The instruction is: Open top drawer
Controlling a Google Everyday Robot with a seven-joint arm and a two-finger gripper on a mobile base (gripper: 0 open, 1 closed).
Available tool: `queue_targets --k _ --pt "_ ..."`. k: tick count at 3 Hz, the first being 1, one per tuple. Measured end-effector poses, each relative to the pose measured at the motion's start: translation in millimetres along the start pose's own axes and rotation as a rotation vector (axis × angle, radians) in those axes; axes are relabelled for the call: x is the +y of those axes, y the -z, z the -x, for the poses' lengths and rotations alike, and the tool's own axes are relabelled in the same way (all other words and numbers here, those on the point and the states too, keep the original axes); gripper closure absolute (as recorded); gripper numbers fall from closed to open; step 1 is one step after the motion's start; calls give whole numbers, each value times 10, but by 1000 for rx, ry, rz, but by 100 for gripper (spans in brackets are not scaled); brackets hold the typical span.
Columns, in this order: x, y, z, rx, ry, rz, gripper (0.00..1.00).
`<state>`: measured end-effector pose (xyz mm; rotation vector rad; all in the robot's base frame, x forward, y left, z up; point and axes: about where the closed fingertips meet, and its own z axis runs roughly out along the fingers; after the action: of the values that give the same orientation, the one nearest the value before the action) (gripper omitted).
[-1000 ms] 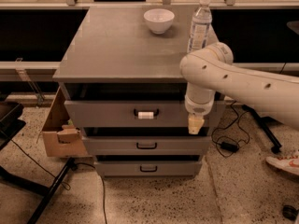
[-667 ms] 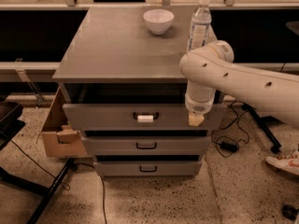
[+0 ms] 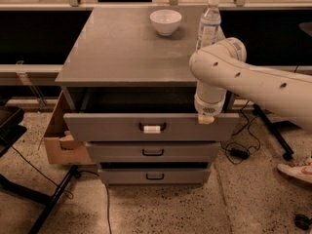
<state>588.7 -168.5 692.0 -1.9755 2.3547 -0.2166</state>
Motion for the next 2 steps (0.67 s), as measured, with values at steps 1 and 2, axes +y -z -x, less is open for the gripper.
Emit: queue_targets --k 1,2 --pt "0 0 0 0 0 0 53" --pt "0 0 0 0 0 0 30"
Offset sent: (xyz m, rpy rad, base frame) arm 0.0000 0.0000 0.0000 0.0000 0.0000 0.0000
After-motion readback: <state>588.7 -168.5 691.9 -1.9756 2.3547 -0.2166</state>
